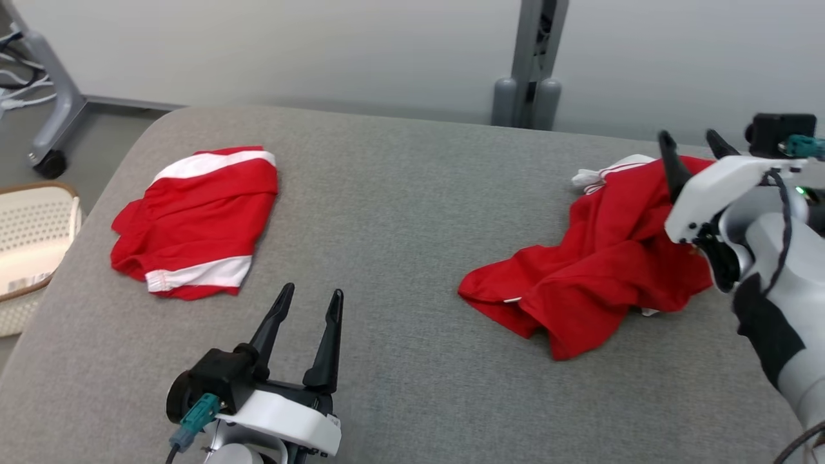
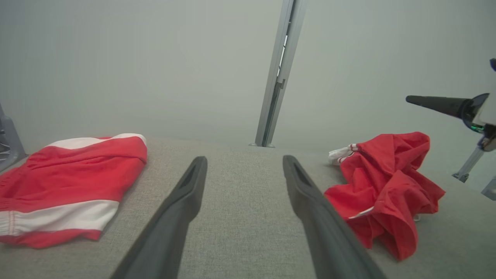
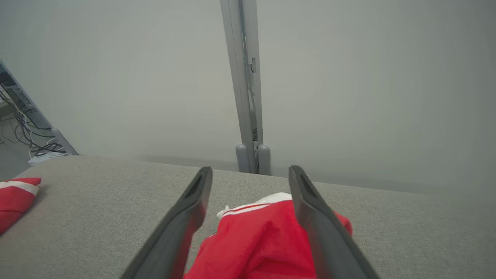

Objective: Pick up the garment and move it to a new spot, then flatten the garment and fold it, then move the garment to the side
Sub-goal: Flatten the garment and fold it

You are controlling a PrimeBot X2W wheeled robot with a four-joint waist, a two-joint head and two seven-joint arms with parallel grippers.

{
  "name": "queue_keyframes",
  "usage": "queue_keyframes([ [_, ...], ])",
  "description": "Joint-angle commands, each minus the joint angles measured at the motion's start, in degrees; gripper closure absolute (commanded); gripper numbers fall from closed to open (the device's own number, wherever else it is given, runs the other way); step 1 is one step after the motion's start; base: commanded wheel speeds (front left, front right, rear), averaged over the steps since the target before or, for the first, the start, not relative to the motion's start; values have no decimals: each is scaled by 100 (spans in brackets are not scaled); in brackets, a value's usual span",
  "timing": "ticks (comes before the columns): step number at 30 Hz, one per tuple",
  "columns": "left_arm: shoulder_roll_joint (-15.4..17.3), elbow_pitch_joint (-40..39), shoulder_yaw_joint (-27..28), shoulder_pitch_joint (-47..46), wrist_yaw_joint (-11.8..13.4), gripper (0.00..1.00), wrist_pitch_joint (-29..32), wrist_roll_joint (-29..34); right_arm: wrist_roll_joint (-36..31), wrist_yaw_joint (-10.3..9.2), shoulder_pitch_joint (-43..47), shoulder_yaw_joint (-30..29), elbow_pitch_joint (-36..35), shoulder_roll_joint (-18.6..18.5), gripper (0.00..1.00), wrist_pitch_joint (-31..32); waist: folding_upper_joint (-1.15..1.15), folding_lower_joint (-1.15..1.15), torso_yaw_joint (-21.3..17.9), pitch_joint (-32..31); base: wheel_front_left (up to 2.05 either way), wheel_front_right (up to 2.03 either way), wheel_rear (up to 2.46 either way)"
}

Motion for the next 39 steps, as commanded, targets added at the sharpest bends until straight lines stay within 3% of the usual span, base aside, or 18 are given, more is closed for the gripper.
queue_keyframes([
  [1, 18, -45, 45, 29, 7, 0, -19, -20, -68, 1, -34, -5, -41, 35, 0, -101, 0, 0, -184, -117, 0, 0, 0],
  [5, 18, -166, 118, 28, 43, 0, -19, -90, -153, 1, 115, -24, -525, 130, 0, -255, 0, 0, -480, -215, 0, 0, 0],
  [8, 18, -269, 162, -34, 105, 0, -19, -148, -447, 0, 368, -315, -1471, -131, 0, -272, 0, 0, -686, -235, 0, 0, 0],
  [14, 21, -376, 179, 26, 200, 0, -18, -245, -1319, 2, 2087, -1584, -3719, -147, 0, -263, 0, 0, -997, -340, 0, 0, 0],
  [21, 20, -388, 224, 223, 221, 0, -18, -246, -2124, 2, 4283, -2579, -5743, 414, 0, -264, 0, 0, -1177, -405, 0, 0, 0],
  [26, 19, -358, 271, 324, 208, 0, -19, -208, -2392, 2, 5104, -2775, -6252, 733, 0, -264, 0, 0, -1225, -370, 0, 0, 0],
  [33, 18, -343, 280, 218, 186, 0, -19, -184, -2574, 2, 5230, -2742, -6446, 793, 0, -265, 0, 0, -1282, -256, 0, 0, 0],
  [39, 16, 30, -486, -276, -152, 0, -19, -112, -2667, 2, 5248, -2895, -6389, 755, 0, -265, 0, 0, -1328, -99, 0, 0, 0],
])
